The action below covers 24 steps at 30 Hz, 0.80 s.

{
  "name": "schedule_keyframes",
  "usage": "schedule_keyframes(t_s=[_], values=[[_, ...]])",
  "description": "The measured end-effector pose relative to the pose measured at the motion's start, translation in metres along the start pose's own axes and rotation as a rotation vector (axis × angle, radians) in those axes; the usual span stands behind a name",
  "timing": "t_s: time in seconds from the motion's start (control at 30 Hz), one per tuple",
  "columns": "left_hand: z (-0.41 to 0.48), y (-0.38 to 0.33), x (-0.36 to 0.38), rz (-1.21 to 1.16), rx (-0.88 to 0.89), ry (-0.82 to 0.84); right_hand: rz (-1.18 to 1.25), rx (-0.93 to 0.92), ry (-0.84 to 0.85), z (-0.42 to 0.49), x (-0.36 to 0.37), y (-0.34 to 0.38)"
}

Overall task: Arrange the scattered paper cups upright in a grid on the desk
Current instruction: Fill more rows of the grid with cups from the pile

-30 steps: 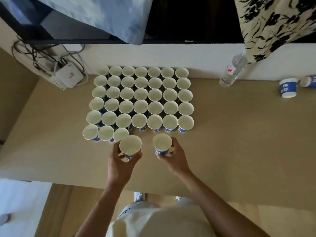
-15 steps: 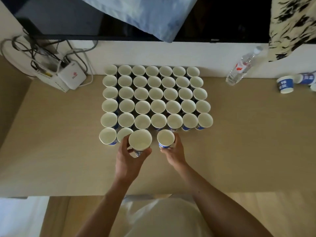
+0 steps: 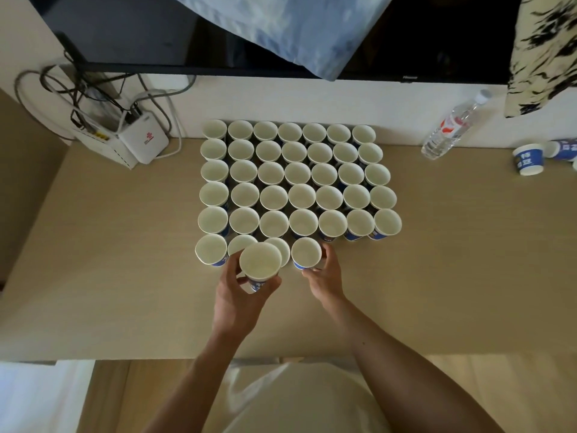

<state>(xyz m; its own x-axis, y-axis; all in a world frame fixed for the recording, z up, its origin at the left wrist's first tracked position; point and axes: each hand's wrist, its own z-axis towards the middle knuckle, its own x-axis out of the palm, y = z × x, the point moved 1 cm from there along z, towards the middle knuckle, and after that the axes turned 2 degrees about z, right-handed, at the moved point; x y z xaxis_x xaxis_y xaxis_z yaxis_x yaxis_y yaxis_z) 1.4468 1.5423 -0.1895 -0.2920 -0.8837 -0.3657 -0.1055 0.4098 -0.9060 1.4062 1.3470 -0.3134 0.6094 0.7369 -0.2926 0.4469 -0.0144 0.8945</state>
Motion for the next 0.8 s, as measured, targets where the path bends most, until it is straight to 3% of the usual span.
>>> schedule_keyframes(t_s=[0.37, 0.53, 0.73, 0.8], values=[[-0.007, 0.004, 0.005, 0.004, 0.012, 0.03, 0.052, 0.043, -0.045, -0.007, -0.012, -0.006], [-0.007, -0.01, 0.028, 0.009, 0.064, 0.071, 0.027, -0.12, -0.166, -0.038, -0.055, 0.008], [0.0, -0.032, 0.078, 0.063, 0.132, 0.204, -0.046, -0.224, 0.206, -0.06, -0.101, 0.044], [0.0, -0.036, 0.092, 0.089, 0.138, 0.25, -0.073, -0.263, 0.259, -0.06, -0.108, 0.052]])
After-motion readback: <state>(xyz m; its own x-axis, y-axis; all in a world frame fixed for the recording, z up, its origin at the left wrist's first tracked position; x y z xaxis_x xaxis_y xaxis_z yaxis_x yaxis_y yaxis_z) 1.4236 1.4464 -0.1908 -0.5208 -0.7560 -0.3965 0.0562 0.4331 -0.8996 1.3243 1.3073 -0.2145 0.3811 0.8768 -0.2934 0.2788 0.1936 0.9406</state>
